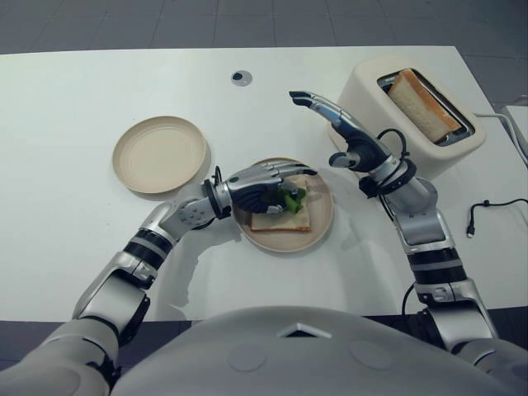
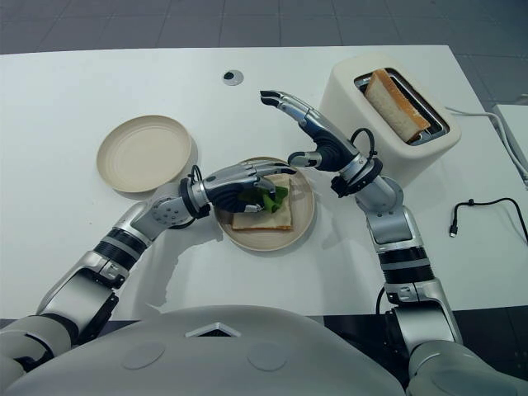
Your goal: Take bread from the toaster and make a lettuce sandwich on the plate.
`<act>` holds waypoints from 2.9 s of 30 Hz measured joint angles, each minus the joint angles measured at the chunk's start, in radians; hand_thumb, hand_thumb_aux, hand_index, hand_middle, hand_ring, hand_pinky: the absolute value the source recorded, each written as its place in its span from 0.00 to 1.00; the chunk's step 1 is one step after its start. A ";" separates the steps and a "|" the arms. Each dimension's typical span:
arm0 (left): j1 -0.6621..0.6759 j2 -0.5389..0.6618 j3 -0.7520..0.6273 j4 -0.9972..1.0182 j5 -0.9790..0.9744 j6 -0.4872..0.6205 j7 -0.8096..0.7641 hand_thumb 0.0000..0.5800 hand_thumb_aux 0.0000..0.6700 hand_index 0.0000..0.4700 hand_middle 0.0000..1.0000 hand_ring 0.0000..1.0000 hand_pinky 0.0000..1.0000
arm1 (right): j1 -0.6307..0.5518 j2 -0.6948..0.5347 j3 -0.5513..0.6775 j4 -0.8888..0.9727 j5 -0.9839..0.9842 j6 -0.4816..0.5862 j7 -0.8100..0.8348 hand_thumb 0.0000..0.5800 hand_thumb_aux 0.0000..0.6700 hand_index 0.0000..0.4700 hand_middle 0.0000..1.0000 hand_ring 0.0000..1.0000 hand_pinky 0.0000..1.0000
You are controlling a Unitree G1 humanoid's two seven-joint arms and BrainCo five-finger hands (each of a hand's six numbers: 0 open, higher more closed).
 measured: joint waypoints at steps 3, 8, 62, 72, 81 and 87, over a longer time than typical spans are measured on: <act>0.000 -0.001 0.000 0.003 0.005 0.002 0.000 0.00 0.00 0.00 0.00 0.00 0.00 | 0.000 0.000 0.000 0.002 0.000 0.000 0.000 0.00 0.00 0.00 0.00 0.00 0.00; 0.001 -0.001 0.003 0.004 0.006 0.008 0.002 0.00 0.00 0.00 0.00 0.00 0.00 | 0.000 0.000 0.000 0.004 0.000 0.000 0.001 0.00 0.00 0.00 0.00 0.00 0.00; -0.042 0.130 0.284 0.089 -0.266 -0.127 0.135 0.00 0.00 0.00 0.00 0.00 0.00 | -0.017 -0.316 -0.488 -0.086 0.283 0.090 -0.085 1.00 1.00 1.00 1.00 1.00 1.00; -0.032 0.136 0.320 0.036 -0.639 -0.172 -0.108 0.00 0.00 0.00 0.00 0.00 0.00 | 0.091 -0.225 -0.263 -0.259 0.520 0.228 0.179 1.00 1.00 1.00 1.00 1.00 1.00; -0.029 0.110 0.362 0.004 -0.691 -0.151 -0.201 0.00 0.00 0.00 0.00 0.00 0.00 | 0.119 -0.038 0.015 -0.203 0.495 0.407 0.244 1.00 1.00 1.00 1.00 1.00 1.00; -0.014 0.090 0.375 -0.031 -0.690 -0.127 -0.237 0.00 0.00 0.00 0.00 0.00 0.00 | 0.152 -0.013 0.045 -0.138 0.466 0.468 0.275 1.00 1.00 1.00 1.00 1.00 1.00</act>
